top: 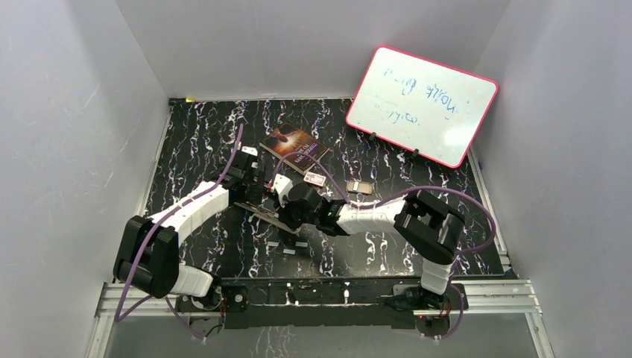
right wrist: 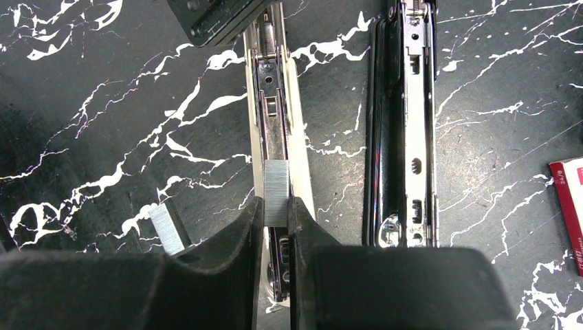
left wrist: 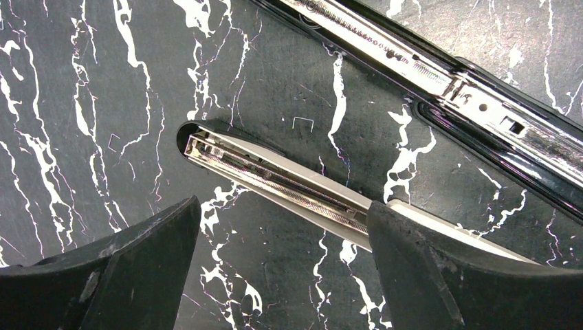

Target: Load the staples into the stapler

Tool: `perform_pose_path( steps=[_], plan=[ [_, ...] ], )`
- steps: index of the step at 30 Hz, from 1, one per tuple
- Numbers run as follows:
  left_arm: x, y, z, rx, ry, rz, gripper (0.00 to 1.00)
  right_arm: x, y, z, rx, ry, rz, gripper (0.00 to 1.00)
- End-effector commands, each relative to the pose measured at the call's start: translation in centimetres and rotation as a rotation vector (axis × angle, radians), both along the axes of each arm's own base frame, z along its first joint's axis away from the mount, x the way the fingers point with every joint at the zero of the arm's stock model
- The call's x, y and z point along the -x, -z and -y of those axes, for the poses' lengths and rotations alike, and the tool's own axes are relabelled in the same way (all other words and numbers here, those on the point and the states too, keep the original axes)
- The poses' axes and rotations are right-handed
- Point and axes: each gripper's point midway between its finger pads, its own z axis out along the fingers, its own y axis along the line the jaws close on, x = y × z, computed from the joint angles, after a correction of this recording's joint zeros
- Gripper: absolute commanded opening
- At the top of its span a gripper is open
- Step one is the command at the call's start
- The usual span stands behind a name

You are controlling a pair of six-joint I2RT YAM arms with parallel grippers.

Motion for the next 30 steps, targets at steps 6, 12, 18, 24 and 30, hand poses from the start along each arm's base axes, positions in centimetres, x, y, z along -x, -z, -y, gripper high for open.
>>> perform_pose_path(
  steps=[6, 12, 18, 24, 30],
  plan=[
    [0.4, 0.3, 0.0, -0.013, 0.016, -0.013, 0.90, -0.4, 0.2, 0.0, 0.044, -0.013, 0.029, 0.07],
    [0.4, 0.2, 0.0, -0.012, 0.017, -0.011, 0.90, -0.1, 0.3, 0.0, 0.063, -0.064, 0.043, 0.04],
    [0.4, 0.2, 0.0, -0.013, 0.018, -0.011, 0.90, 0.4, 0.2, -0.2, 0.078, -0.118, 0.044, 0.04],
    [0.4, 0.2, 0.0, -0.013, 0.018, -0.011, 0.90, 0.7, 0.4, -0.2, 0.090, -0.138, 0.036, 0.06],
    [0.4, 0.2, 0.0, -0.013, 0.019, -0.011, 0.90, 0.6, 0.5, -0.2, 0.093, -0.134, 0.036, 0.14]
  ],
)
